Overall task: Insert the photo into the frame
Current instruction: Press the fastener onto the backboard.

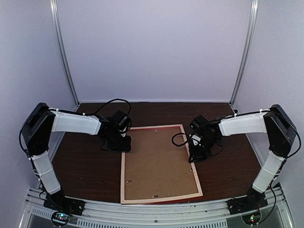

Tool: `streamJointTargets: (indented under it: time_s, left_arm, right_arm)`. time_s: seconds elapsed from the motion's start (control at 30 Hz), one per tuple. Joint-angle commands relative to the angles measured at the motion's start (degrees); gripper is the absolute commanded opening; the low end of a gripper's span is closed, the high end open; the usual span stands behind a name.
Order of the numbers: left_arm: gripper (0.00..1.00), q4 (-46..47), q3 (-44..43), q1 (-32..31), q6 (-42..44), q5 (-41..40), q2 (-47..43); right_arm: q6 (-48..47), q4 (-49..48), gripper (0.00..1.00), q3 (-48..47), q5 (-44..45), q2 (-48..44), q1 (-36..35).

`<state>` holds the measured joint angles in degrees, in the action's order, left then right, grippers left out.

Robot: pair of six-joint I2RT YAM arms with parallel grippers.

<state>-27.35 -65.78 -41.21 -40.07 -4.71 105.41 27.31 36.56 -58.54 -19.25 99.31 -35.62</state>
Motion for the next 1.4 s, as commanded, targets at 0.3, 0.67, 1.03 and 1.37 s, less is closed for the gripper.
streamJointTargets:
  time_s: [0.3, 0.67, 1.03, 1.37]
  left_arm:
    - [0.65, 2.3, 7.4, -1.24, 0.61, 8.71, -8.96]
    - [0.83, -1.63, 11.81, -7.02, 4.62, 10.08, -14.66]
    - [0.86, -5.79, 14.22, -14.85, 4.83, 3.04, -15.32]
    - [0.82, -5.58, 13.8, -17.25, 4.57, 0.63, -12.31]
  right_arm:
    - [4.91, -3.78, 0.06, 3.1, 6.15, 1.07, 0.56]
    - [6.21, -4.12, 0.03, 1.21, 7.83, 1.88, 2.26]
    - [5.73, -4.37, 0.04, 1.06, 7.09, 1.93, 2.67]
    - [5.73, -5.24, 0.04, 1.98, 6.53, 1.94, 2.66]
